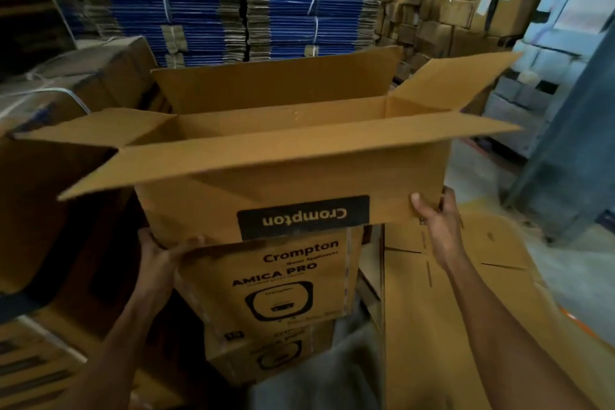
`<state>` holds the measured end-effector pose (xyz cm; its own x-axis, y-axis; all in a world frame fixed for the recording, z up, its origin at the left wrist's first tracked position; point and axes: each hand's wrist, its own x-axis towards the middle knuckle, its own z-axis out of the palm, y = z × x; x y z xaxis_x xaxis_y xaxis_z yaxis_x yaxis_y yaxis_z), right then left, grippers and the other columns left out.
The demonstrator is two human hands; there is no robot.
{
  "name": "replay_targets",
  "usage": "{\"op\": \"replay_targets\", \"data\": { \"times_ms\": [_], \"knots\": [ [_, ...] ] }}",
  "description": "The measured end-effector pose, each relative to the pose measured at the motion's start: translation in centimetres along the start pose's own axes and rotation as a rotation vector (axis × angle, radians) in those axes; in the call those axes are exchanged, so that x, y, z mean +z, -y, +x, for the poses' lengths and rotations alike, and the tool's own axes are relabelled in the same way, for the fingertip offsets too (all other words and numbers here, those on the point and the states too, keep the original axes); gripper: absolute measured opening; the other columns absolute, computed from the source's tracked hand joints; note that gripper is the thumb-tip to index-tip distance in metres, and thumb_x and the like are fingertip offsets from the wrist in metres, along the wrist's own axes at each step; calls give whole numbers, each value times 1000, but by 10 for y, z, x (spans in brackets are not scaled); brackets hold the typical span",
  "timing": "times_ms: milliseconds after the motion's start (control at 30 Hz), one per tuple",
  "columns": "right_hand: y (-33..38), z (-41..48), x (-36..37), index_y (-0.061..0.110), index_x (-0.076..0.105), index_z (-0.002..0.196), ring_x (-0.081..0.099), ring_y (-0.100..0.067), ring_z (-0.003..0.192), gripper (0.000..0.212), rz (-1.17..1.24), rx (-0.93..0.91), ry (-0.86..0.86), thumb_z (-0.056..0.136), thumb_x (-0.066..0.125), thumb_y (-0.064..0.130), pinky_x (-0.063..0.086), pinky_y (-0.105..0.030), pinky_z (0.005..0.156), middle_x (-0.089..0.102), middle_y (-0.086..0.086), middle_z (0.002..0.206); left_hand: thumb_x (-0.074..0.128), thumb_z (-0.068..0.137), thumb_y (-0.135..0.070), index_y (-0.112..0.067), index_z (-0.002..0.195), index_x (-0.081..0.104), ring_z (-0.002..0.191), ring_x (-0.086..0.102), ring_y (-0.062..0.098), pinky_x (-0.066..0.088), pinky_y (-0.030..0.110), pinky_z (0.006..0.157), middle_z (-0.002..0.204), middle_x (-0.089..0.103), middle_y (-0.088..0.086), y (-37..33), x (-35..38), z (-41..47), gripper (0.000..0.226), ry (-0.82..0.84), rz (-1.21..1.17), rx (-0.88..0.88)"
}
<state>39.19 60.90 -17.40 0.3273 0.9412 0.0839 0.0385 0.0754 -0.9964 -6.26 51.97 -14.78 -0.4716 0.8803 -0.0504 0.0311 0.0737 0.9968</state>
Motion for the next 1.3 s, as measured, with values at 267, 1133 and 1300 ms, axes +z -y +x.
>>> {"op": "replay_targets", "data": {
  "times_ms": [267, 1133, 1300],
  "knots": [
    [66, 39, 5, 39, 54, 135, 59, -21, 121, 78, -19, -74, -52, 70, 73, 77, 50, -54, 101, 60, 6, 134, 85, 65, -36, -23, 125, 37, 118, 57, 14, 51, 47, 101, 127, 55, -5, -74, -6, 26, 78, -65, -74, 205],
    [23, 8, 15, 31, 38, 155, 42, -29, 142, 115, -290, 165, 108, 63, 52, 98, 35, -55, 115, 43, 1, 157, 66, 63, -89, -35, 158, 26, 135, 50, 35, 39, 59, 112, 151, 50, 6, -24, -5, -16, 117, -53, 268, -85],
    [88, 26, 20, 29, 51, 145, 54, -22, 125, 56, -339, 25, 129, 92, 71, 30, 40, -39, 99, 60, 4, 135, 51, 78, -87, -22, 153, 41, 130, 53, 40, 42, 57, 110, 148, 53, 11, -81, -8, -1, 100, -72, 557, -26]
  ]
}}
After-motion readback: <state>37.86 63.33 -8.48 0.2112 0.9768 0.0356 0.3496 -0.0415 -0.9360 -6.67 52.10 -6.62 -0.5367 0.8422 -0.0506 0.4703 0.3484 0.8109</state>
